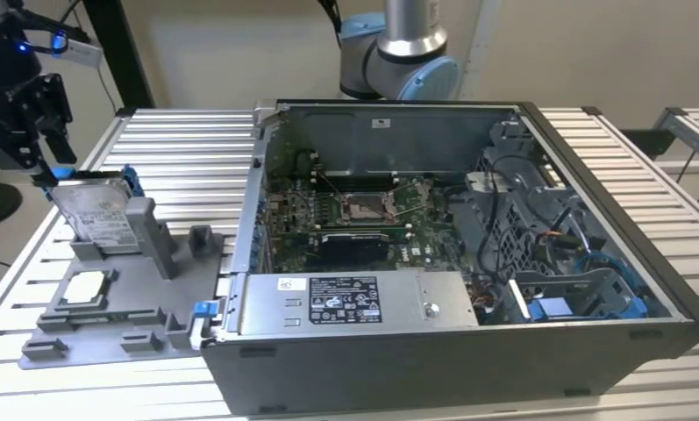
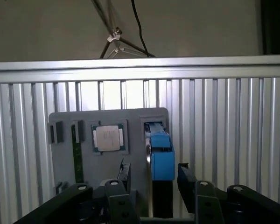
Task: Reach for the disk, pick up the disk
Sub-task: 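Pick up the disk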
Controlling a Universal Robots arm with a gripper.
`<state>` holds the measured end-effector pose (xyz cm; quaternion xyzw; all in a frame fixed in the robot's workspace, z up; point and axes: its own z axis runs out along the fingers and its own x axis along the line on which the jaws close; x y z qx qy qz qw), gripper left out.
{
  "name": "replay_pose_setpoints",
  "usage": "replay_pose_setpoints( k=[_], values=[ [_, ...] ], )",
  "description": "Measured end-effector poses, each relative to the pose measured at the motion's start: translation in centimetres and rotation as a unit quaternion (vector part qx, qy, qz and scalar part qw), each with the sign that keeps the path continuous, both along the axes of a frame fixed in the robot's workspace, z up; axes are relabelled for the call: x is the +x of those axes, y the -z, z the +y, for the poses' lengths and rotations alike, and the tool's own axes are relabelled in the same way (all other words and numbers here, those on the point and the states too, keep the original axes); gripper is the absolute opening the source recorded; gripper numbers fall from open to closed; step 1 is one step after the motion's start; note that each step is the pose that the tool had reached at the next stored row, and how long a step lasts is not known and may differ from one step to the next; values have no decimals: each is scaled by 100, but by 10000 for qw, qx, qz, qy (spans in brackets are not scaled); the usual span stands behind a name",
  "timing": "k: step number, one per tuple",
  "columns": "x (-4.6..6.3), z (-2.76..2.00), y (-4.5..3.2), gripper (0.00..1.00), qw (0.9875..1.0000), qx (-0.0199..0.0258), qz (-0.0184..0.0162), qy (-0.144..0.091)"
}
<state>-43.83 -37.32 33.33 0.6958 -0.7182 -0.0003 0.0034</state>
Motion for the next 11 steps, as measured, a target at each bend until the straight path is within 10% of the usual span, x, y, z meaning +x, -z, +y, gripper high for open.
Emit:
replay_pose_setpoints(
  k=[11],
  values=[
    [-1, 15, 218, 100, 9998, 0, 0, -198]
  ],
)
